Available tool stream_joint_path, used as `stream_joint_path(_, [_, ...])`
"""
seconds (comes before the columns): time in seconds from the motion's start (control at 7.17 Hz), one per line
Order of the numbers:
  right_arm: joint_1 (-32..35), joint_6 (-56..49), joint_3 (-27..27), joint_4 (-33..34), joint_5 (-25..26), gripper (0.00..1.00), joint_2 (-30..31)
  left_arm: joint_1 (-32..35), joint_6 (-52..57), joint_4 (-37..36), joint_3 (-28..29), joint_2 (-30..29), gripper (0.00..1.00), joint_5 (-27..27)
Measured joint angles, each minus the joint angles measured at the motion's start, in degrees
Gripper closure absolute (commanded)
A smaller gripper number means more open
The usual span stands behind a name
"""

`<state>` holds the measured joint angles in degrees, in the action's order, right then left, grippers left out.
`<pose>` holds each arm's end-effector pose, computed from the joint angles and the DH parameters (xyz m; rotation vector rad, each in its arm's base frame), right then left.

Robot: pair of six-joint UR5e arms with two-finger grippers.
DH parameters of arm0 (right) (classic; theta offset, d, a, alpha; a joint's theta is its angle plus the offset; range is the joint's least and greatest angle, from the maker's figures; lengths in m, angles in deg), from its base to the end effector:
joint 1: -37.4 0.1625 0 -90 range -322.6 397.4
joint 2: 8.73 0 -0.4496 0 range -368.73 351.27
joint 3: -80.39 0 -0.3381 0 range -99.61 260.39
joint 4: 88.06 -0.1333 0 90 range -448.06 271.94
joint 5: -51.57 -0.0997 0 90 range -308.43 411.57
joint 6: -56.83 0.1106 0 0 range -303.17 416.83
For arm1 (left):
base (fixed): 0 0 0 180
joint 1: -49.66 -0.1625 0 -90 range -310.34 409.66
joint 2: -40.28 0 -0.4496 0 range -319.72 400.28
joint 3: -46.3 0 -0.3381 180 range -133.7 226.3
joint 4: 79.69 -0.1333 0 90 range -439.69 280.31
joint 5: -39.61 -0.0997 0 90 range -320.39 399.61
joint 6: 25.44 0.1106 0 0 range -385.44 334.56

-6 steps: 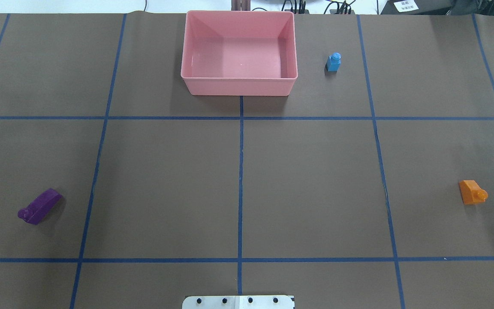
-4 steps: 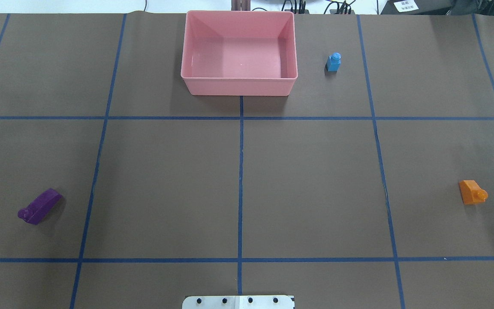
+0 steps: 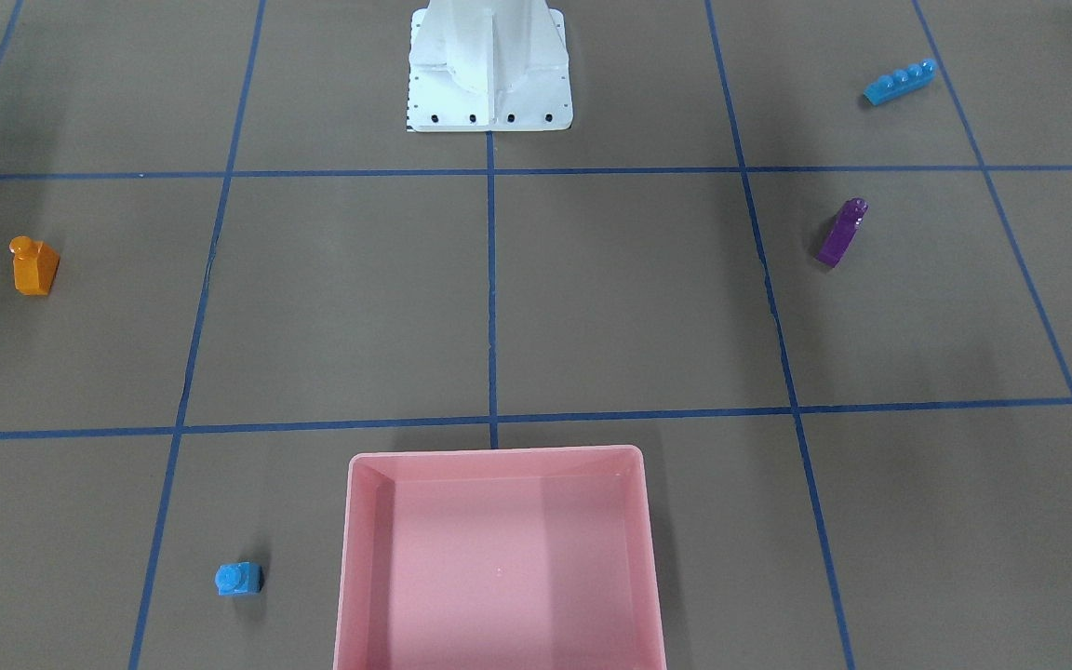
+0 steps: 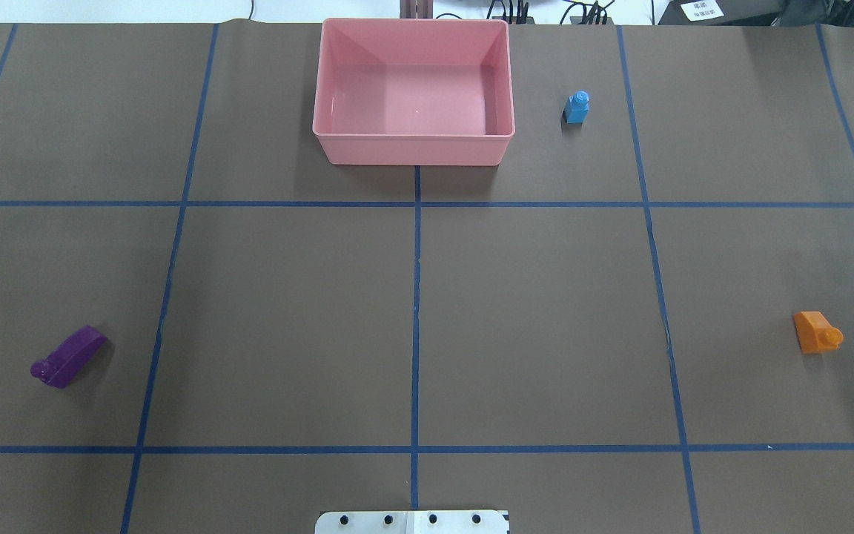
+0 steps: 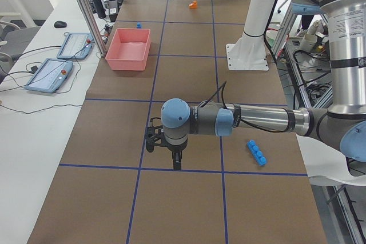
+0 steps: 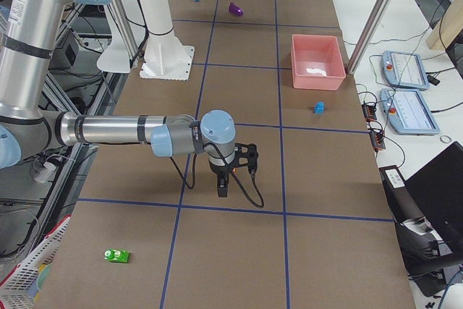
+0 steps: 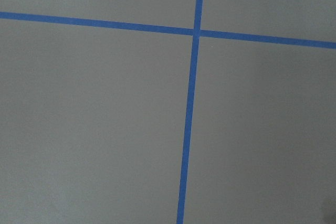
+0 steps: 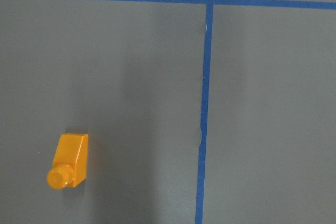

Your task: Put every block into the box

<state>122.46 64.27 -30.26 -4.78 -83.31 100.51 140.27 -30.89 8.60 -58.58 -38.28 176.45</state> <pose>0.0293 -0.3033 0.6422 0.0495 -0.7918 -0.0143 -0.0563 -0.3497 0.6555 -0.0061 0.8182 -0.0875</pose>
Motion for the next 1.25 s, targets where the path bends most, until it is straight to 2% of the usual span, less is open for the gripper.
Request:
stream_joint_path(0.28, [0.38,0.04,0.49,-0.15,-1.99,0.00,0.61,0.05,-0.13,0.13,-0.97,1.73,0.00,0.51])
stream_joint_path(0.56, [1.80,-0.16,2.13,-0.37,-8.37,0.00,2.98,-0.02,-0.13,0.20,-1.19,2.21,0.00,1.58])
stream_joint_path(0.84, [2.24,0.04,6.45,-3.48,-13.64,0.00,2.06,-0.17,-0.09,0.20,-1.16,2.16,0.00,1.97])
stream_joint_path(1.12, [1.17,5.67,8.01,-6.84,-18.60,0.00,0.51,-0.24,-0.12,1.32,-1.21,2.04,0.00,2.03])
stream_joint_path(1.25, [-2.16,11.26,8.04,-7.24,-17.86,0.00,-2.06,-0.26,-0.11,1.81,-1.25,2.02,0.00,2.03])
